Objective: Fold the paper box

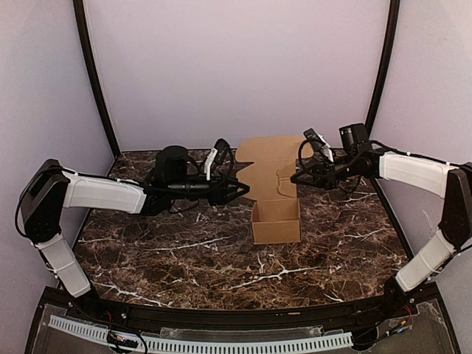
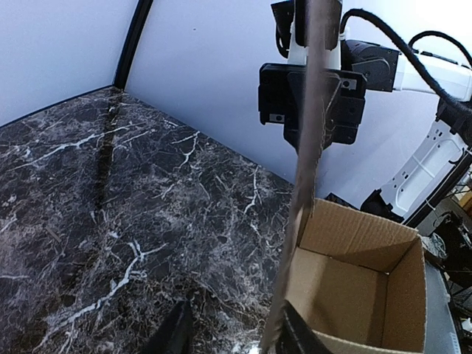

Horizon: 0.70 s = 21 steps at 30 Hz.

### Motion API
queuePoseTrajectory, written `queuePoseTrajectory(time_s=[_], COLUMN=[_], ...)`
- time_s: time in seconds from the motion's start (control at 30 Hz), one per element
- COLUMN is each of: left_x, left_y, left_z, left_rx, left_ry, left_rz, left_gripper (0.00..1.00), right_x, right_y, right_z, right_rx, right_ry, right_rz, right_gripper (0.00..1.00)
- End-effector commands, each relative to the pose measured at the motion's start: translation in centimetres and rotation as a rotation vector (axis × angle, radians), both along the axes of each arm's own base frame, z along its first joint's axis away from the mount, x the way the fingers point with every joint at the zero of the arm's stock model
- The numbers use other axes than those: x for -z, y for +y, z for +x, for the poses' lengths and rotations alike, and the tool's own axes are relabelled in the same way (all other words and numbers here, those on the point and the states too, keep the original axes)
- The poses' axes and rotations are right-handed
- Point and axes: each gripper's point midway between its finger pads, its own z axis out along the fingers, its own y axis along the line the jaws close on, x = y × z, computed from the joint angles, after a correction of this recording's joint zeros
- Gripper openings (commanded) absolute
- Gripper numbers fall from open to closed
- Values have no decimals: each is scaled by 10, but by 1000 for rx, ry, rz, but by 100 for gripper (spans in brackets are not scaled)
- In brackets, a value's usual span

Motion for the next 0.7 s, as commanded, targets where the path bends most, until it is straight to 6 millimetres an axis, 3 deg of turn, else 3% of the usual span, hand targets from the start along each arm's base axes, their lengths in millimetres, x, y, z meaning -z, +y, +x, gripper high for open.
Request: queuePoseTrajectory(time_s=[0.0,0.3,0.5,0.67], left_x=[-30,-35,-36,-44], left_y=[-13,-23,-28,-46], left_z=[-2,5,15,28], left_rx=[50,48,-50,-286], left_ry=[-37,-33,-31,-43], left_rz=[-89,-119,-85,-22], left_gripper=[35,2,1,1], right_x=[-6,-5,-2,3], right_y=[-1,-2,-3,-1], right_z=[-1,1,2,5], right_rx=[15,40,84,132], right_ry=[-34,-44,-48,-58], right_rz=[10,0,-16,-29], right_gripper=[0,0,0,0])
